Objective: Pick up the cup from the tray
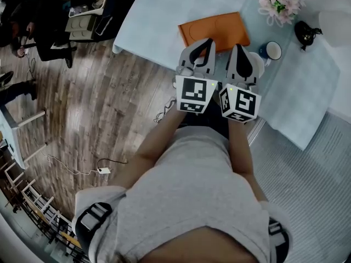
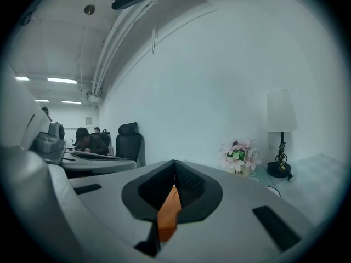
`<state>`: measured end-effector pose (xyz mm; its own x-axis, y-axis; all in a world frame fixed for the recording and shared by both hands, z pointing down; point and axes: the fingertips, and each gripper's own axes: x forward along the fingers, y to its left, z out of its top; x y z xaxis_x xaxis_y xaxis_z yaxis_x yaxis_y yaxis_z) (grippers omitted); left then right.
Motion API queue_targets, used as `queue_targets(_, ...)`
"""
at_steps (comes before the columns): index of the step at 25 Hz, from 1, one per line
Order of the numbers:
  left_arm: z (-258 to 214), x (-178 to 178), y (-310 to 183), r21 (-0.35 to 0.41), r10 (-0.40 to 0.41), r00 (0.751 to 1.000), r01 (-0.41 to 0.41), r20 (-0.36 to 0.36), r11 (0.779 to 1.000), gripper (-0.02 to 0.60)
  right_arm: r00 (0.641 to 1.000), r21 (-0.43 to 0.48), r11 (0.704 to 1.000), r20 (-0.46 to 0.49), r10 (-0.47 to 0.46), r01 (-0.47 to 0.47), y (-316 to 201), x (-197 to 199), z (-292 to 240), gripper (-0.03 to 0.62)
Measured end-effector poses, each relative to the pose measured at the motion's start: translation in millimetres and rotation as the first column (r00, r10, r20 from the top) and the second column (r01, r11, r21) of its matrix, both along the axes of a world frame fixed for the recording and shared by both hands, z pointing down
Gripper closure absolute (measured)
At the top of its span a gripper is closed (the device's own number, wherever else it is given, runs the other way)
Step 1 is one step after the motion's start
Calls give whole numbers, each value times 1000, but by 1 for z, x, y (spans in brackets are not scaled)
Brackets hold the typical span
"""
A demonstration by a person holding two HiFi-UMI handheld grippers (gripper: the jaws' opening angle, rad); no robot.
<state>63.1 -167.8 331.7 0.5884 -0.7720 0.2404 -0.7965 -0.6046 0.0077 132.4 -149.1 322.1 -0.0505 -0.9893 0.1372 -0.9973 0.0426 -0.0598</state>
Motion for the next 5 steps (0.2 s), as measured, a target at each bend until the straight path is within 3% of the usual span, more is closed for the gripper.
queue_targets(5, 0, 2, 3, 5, -1, 1000, 1, 1, 1000, 575, 1000, 11, 1000, 8, -7, 7, 0, 0, -2, 586)
